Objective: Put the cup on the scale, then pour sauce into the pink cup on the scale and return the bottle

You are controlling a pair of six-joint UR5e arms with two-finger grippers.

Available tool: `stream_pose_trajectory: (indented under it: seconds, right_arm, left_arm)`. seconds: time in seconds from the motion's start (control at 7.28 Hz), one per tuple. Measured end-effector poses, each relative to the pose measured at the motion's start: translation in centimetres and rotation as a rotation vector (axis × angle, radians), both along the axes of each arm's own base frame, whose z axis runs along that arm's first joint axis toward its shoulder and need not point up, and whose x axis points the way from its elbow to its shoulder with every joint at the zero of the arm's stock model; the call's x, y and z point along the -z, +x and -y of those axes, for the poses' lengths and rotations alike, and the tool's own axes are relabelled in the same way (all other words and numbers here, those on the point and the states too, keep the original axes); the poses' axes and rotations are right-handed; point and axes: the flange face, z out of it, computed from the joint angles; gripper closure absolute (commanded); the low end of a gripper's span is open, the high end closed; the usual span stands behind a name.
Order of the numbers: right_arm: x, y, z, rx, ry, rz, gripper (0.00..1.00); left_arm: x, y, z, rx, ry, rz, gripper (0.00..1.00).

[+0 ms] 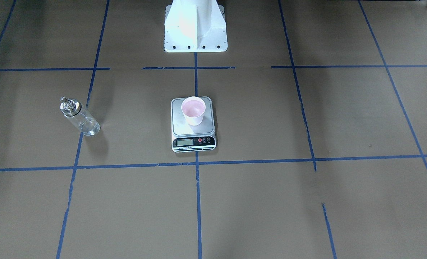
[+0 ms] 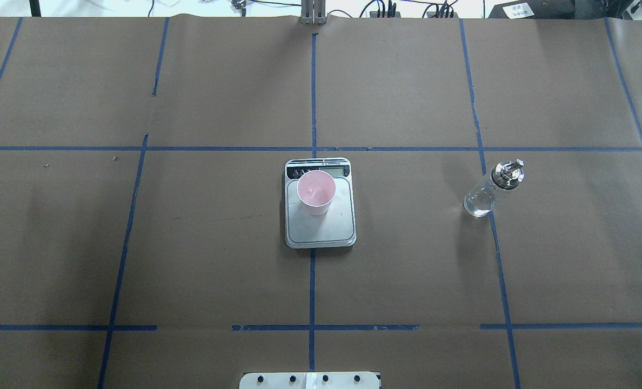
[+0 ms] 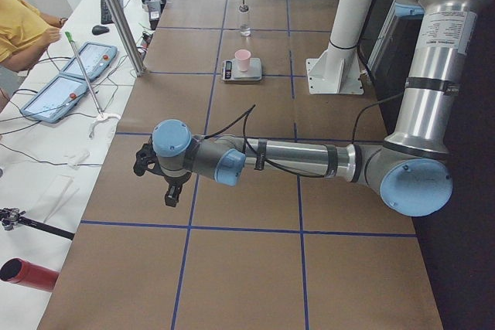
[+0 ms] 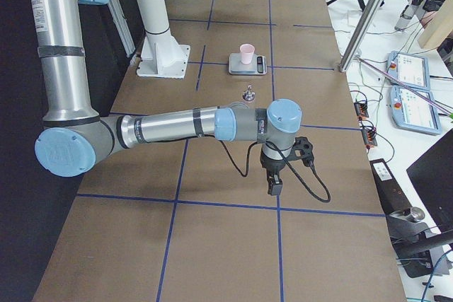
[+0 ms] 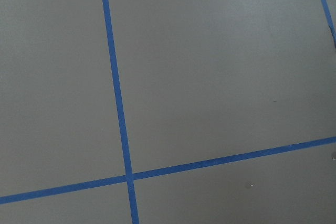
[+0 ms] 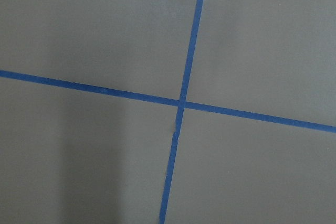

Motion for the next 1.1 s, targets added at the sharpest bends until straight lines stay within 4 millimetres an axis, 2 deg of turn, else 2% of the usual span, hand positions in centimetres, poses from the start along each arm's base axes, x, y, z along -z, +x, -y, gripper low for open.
stream_pose_trajectory:
  seconds: [0.55,1.1]
  right_arm:
    - [0.7,-1.8,0.7,0.023,0.042,0.007,0.00]
    - [0.6,-2.1,0.6,0.028,0.053,0.014,0.00]
  left_arm:
    - [-0.9,0.6,-0.1,-0.068,0.037,0.075,0.00]
    - [-0.1,0.5,0.0,-0.067,0.046,0.128,0.00]
